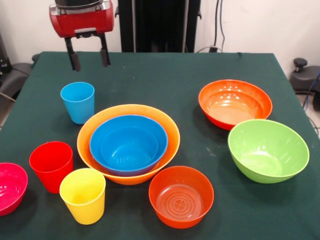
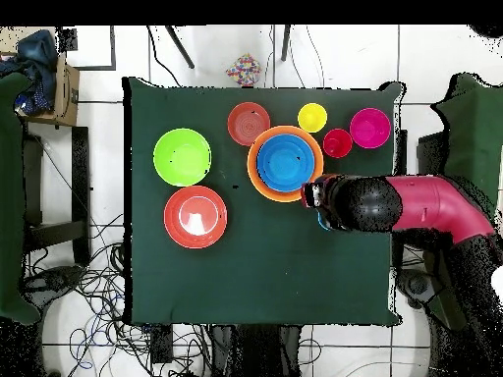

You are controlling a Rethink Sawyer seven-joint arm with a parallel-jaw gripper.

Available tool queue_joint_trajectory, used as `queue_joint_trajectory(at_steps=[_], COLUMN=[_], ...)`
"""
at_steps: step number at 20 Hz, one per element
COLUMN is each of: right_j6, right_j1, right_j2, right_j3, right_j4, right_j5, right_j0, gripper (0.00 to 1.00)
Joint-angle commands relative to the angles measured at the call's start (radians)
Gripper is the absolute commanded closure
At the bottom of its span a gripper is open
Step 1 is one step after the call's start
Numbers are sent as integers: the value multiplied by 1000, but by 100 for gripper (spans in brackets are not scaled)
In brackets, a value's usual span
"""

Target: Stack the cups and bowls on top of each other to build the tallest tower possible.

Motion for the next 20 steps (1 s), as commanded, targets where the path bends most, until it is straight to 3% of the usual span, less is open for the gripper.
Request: queue_joint_trajectory(at_steps=[1, 20], right_j6=[-264, -240], right_j1=[81, 155], right_j2=[15, -16], right_j3=[-57, -129], right_j4=[-58, -127], right_j5=[79, 56], right_j0=[12, 39], gripper=[0, 0])
